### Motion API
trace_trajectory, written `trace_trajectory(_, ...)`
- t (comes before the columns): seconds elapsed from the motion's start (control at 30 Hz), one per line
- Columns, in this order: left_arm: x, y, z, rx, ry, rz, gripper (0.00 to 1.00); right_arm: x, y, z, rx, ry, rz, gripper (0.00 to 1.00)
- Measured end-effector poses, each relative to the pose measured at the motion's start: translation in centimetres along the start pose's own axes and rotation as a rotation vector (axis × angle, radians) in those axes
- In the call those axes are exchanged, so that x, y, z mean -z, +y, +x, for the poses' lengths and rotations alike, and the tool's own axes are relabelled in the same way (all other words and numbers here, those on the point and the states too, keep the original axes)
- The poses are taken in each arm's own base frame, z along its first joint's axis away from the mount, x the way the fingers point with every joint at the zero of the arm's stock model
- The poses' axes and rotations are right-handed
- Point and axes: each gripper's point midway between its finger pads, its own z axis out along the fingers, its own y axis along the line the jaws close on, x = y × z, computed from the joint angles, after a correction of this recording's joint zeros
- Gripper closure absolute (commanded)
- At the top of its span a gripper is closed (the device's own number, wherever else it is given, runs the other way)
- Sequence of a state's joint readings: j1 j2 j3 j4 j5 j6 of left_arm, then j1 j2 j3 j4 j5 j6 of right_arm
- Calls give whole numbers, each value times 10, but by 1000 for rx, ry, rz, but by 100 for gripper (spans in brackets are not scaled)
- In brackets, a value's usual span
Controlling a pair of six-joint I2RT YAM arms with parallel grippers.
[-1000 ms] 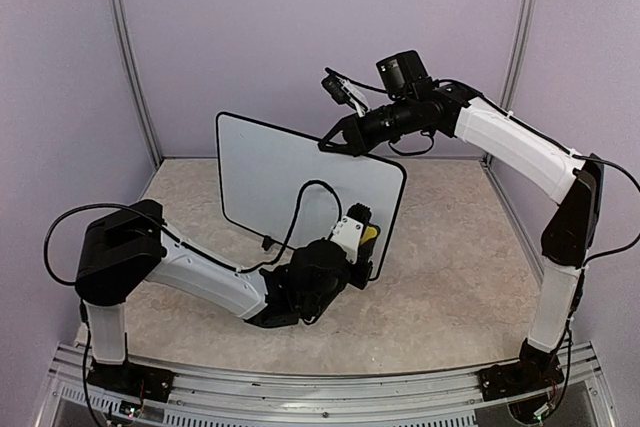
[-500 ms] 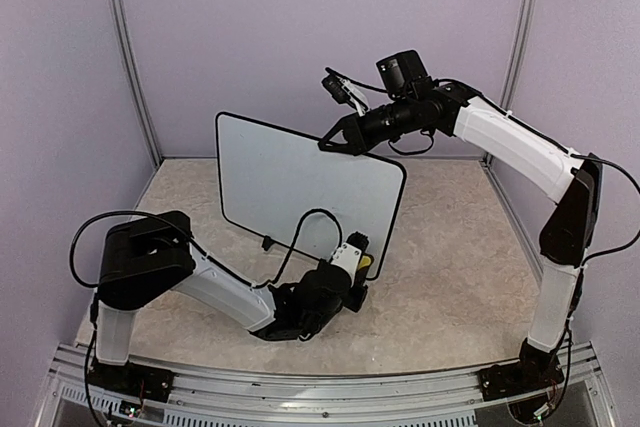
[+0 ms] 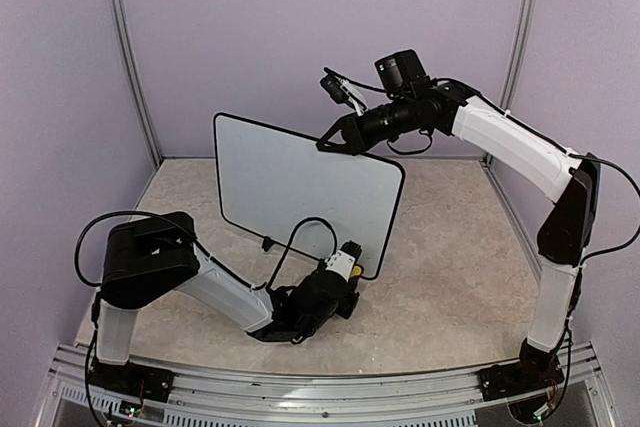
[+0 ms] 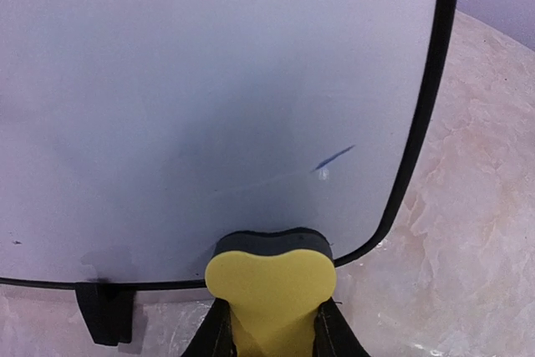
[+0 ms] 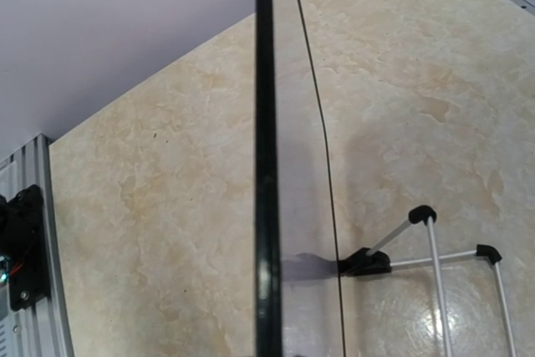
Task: Erase the whiteboard
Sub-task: Erase the center of the whiteboard.
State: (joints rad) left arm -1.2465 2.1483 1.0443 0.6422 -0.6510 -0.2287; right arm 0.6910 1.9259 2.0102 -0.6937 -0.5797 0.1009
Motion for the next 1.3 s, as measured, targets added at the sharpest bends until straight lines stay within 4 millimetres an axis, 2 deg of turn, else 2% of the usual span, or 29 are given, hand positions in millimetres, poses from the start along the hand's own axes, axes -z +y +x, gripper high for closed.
trace_trajectory(0.1,4,14,-5,7,-13,-5,100,0,-2,0,-9,-1,11,100)
trace_trajectory(0.2,9,20,-23,22,-57,-4,100,0,-3,0,-16,-2,16,100)
trace_trajectory(0.37,17,16,-70,52,-173,16,100,0,-4,-1,-21,-4,23,100)
trace_trajectory(0.53,18,8,-84,49,-199,30,100,-1,-5,-1,-18,-4,27,100)
trace_trajectory(0.73,13,-2,-78,52,-190,35,100,0,-5,-1,-4,-4,26,100)
trace_trajectory(1.0,-2,-26,-44,6,-131,65,100,-1,0,0,11,0,-4,100)
trace_trajectory(1.3,-10,-27,-27,6,-68,41,100,-2,6,0,35,4,-40,100)
